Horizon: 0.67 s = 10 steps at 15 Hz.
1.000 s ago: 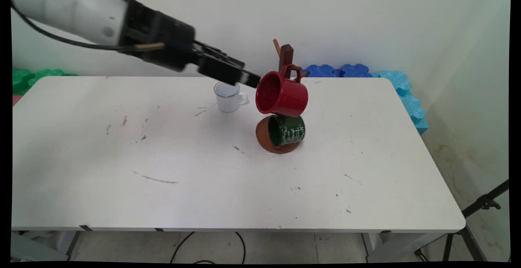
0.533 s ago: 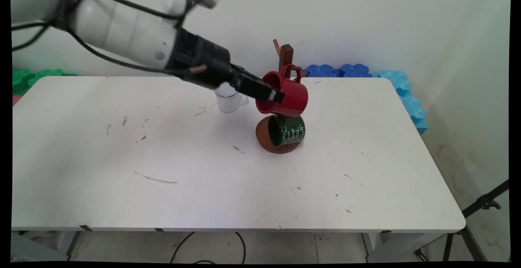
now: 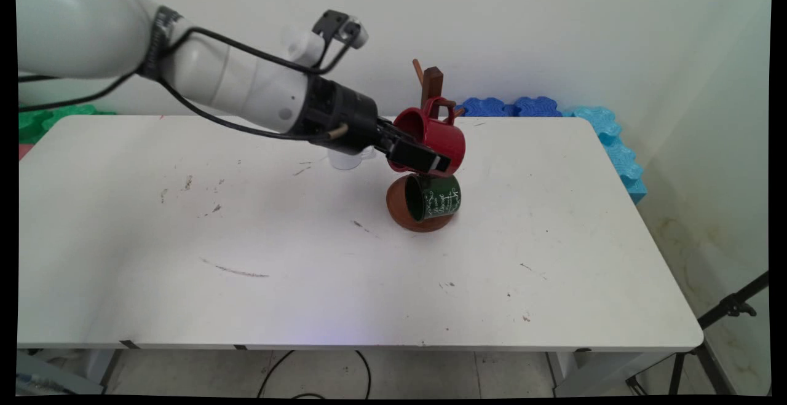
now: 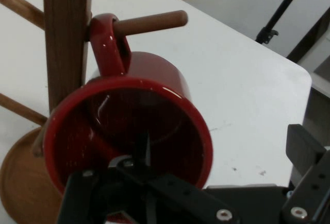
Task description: Pick up the red mug from the rack
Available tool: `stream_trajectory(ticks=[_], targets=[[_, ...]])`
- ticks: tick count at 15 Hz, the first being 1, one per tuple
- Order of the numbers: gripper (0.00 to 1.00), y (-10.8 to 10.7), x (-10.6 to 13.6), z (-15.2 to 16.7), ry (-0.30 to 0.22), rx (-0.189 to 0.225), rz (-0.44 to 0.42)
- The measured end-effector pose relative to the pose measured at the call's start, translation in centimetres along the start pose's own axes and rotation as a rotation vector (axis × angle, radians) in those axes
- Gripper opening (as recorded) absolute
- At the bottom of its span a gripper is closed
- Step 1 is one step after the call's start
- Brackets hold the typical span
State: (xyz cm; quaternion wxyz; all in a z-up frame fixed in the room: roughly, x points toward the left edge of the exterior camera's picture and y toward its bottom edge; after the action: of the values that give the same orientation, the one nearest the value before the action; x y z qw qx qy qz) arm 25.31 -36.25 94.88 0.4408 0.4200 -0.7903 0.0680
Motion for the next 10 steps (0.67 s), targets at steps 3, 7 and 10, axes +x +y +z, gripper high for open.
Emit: stream_trajectory(ticks=[3, 7, 10], targets=[[1.0, -0.2, -0.3, 1.3, 0.012, 0.003, 0.005], [0.0, -0.4, -0.5, 2.5, 0.028, 0.001, 0.015], [0.0, -0.4, -0.6, 3.0, 0.037, -0.002, 0.021]])
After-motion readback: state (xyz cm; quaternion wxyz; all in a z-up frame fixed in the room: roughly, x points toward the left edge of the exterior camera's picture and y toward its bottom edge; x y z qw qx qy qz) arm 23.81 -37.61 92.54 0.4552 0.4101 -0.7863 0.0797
